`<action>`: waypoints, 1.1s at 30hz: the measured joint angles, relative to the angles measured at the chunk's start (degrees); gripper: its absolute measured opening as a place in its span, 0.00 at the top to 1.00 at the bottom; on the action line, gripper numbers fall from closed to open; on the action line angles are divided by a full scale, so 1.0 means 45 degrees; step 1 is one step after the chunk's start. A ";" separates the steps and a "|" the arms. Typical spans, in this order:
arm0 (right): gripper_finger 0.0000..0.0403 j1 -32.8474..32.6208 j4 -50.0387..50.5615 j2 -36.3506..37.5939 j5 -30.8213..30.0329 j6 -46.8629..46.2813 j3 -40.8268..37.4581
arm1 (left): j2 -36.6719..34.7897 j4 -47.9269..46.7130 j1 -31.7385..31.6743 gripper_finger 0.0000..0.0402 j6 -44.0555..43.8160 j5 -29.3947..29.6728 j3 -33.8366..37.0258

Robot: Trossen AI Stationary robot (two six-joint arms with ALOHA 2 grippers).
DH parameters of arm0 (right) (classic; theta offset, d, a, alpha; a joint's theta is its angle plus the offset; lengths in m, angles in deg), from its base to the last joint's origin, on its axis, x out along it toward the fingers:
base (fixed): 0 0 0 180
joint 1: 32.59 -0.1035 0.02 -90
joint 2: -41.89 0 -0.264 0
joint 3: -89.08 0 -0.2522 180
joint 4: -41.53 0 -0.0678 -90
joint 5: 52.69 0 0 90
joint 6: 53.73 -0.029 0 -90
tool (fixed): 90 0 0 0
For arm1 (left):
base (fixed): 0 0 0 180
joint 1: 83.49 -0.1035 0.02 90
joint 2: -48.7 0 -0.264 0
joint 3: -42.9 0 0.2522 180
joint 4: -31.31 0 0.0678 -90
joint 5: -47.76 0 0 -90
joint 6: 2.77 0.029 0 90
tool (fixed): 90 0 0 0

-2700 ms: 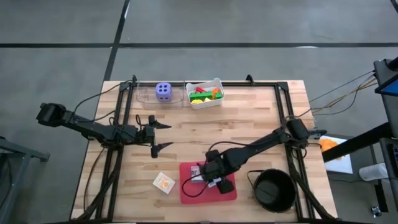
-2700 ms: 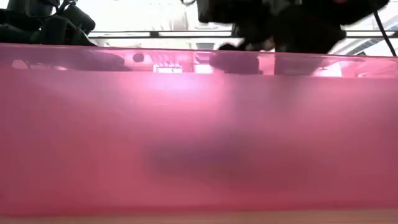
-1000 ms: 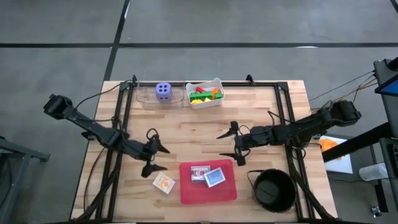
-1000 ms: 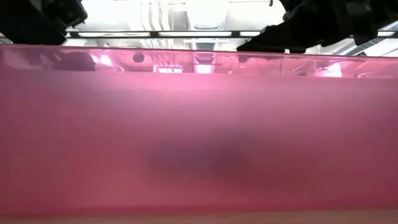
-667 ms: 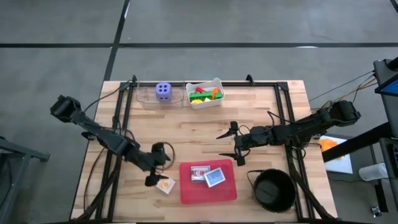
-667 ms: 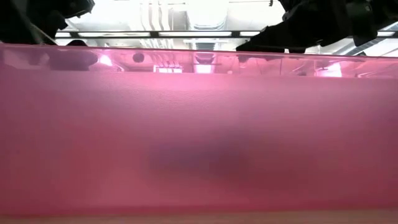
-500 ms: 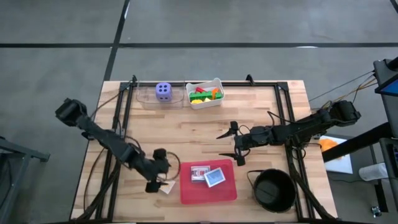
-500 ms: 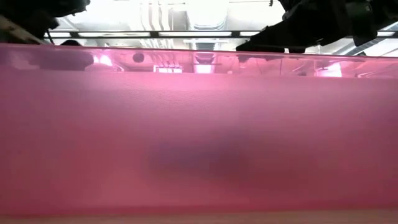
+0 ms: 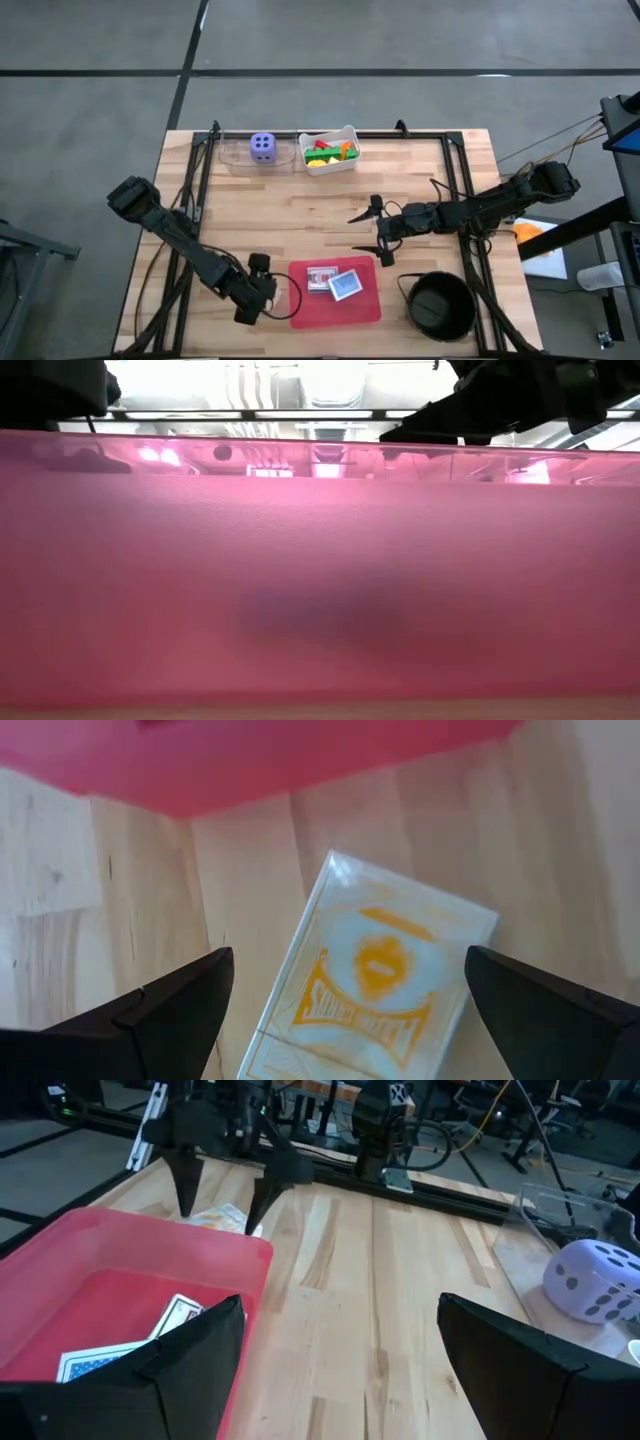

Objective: Pick & Place Toys
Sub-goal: Put the orange deck of cards into the red bin

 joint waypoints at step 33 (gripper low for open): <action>0.18 0.0000 0.0000 0.0000 0.0000 -0.0039 0.0000 | 0.0252 -0.1155 0.0655 0.00 0.0141 -0.0536 -0.0370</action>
